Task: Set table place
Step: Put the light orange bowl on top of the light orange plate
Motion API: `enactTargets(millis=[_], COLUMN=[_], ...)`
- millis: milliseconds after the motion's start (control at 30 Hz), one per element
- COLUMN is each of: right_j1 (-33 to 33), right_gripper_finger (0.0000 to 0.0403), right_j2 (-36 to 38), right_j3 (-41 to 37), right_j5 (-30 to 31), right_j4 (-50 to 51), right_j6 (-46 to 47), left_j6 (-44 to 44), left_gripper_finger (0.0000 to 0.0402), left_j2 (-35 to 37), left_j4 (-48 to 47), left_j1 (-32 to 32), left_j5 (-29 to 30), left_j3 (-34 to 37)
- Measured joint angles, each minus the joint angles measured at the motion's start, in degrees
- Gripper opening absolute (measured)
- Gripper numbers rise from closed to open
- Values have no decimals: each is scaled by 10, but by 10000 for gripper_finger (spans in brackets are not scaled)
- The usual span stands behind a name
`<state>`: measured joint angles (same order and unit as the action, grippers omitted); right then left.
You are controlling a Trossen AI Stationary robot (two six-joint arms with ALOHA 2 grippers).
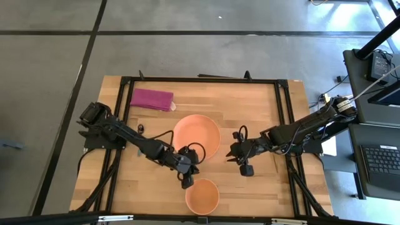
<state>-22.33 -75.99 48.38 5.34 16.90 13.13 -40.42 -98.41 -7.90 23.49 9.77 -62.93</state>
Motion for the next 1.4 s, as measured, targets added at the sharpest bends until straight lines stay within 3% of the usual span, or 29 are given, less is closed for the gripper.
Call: enactTargets(millis=[333,633,767,1200,1400], right_j1=[0,0,0,0,0], right_gripper_finger=[97,97,97,97,97], right_j2=[0,0,0,0,0], right_j3=[0,0,0,0,0], right_j5=[0,0,0,2,2], right_j4=[0,0,0,-3,-3], right_j6=[-1,-1,-2,-2,-2], left_j6=[-27,-47,-58,-57,-73], left_gripper_finger=[44,120,133,111,67], left_j2=[0,-13,-25,-59,-59], left_j4=[3,14,17,21,21], left_j1=[-12,-1,16,28,29], left_j5=[-29,-34,-34,-33,-33], left_j3=[0,0,-1,1,1])
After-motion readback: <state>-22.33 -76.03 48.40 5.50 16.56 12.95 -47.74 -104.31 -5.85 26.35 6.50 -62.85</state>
